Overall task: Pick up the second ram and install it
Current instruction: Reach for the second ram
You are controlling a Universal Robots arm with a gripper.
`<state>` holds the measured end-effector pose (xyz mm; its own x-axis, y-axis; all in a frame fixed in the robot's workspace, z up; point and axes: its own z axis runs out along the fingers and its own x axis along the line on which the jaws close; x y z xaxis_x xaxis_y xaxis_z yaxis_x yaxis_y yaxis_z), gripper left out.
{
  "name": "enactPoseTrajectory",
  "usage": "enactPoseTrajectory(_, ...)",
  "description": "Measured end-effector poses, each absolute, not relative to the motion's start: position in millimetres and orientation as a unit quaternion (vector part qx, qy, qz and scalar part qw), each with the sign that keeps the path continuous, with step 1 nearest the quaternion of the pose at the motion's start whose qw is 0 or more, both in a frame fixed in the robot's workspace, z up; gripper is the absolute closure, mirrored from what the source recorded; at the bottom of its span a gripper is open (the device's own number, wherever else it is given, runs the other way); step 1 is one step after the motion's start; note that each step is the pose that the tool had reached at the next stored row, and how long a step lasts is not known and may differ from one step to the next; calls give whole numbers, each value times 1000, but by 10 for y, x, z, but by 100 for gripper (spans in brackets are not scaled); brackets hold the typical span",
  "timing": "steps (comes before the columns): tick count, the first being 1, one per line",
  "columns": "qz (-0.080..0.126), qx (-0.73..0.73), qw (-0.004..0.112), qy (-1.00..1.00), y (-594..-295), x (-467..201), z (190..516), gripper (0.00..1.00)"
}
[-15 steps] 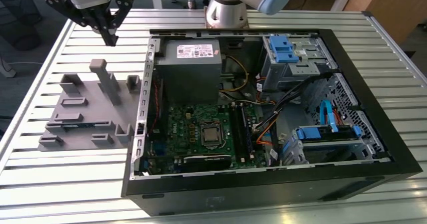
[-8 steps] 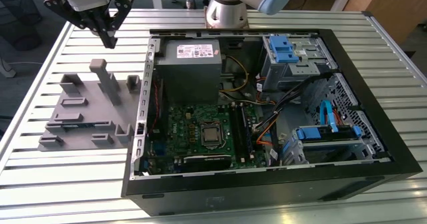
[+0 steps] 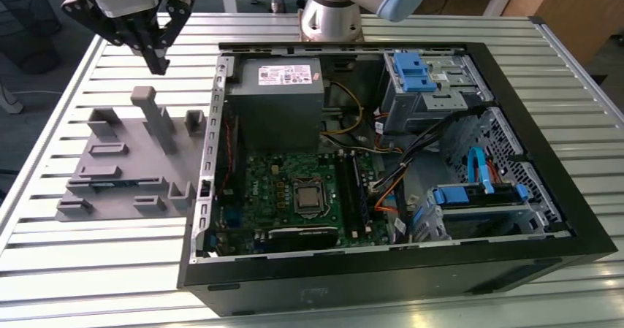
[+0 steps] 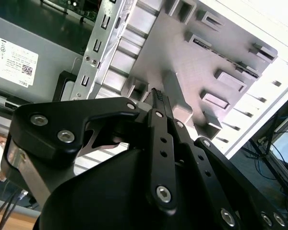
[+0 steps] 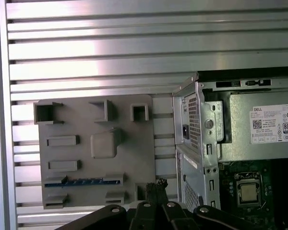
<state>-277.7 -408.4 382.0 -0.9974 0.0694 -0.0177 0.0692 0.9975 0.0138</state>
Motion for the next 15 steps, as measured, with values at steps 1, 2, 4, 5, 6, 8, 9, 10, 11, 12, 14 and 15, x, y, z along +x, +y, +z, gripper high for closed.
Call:
enactPoseTrajectory(1, 7, 34, 9, 999, -4089, -2786, 3818, 89)
enactPoseTrajectory(2, 7, 34, 9, 999, -4094, -2798, 3817, 89)
enactPoseTrajectory(4, 7, 34, 9, 999, -4099, -2831, 3815, 89)
enactPoseTrajectory(5, 7, 34, 9, 999, -4102, -2854, 3815, 89)
enactPoseTrajectory(6, 7, 34, 9, 999, -4106, -2876, 3815, 89)
enactPoseTrajectory(8, 7, 34, 9, 999, -4118, -2913, 3813, 89)
enactPoseTrajectory(9, 7, 34, 9, 999, -4126, -2927, 3812, 89)
enactPoseTrajectory(10, 7, 34, 9, 999, -4136, -2940, 3811, 89)
enactPoseTrajectory(11, 7, 34, 9, 999, -4145, -2953, 3809, 89)
enactPoseTrajectory(12, 7, 34, 9, 999, -4155, -2966, 3808, 89)
enactPoseTrajectory(14, 7, 34, 9, 999, -4175, -2991, 3806, 89)
enactPoseTrajectory(15, 7, 34, 9, 999, -4183, -3003, 3804, 89)
